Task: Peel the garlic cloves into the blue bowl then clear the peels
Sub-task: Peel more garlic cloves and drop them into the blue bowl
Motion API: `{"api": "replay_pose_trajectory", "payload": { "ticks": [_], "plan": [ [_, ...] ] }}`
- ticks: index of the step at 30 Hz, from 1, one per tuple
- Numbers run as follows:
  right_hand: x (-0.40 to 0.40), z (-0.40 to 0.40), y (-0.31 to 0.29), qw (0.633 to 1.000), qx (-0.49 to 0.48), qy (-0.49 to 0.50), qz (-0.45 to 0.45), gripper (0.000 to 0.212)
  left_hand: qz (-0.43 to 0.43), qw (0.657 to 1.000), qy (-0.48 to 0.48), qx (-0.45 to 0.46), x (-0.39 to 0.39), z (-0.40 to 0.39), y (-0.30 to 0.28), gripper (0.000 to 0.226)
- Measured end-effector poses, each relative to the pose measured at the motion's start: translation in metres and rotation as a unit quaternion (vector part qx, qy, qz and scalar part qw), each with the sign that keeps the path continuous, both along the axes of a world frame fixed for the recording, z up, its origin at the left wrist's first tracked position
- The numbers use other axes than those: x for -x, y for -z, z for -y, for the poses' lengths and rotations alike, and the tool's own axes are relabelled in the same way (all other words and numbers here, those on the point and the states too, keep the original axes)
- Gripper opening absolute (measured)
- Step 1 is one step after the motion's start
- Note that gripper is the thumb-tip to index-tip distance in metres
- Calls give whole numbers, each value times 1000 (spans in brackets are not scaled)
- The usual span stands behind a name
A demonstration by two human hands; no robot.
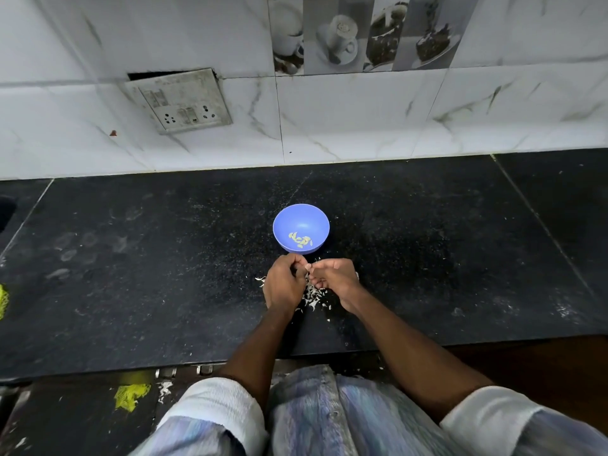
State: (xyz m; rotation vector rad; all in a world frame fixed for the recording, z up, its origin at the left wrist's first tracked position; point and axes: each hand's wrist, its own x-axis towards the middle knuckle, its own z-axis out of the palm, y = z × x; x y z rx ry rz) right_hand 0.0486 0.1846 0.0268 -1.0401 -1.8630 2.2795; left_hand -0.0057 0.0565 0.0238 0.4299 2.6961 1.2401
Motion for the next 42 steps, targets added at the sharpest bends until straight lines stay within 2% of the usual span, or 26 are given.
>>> {"api": "replay_pose_trajectory", "payload": {
  "ticks": [17,22,27,30,35,39,42],
  "plan": [
    [1,1,-1,1000,20,-2,3,9,-30,999,-2,24,-3,-8,5,7],
    [5,-1,0,999,32,-3,-14,12,-26,999,-9,-26,-3,-11,9,13],
    [8,-4,-2,995,98,24,-19,13,-11,993,8,-117,4,-12,20,16],
    [8,-7,2,992,117,38,-15,15,2,990,13,-143,7,-11,22,16],
    [7,-7,6,998,44,36,-14,17,67,985,-9,-158,10,-8,23,14],
    [10,-7,7,999,-6,38,-10,15,104,980,-10,-171,12,-7,20,37],
    [8,-6,10,999,-12,31,-16,12,101,981,-13,-162,12,-6,18,29]
  ]
}}
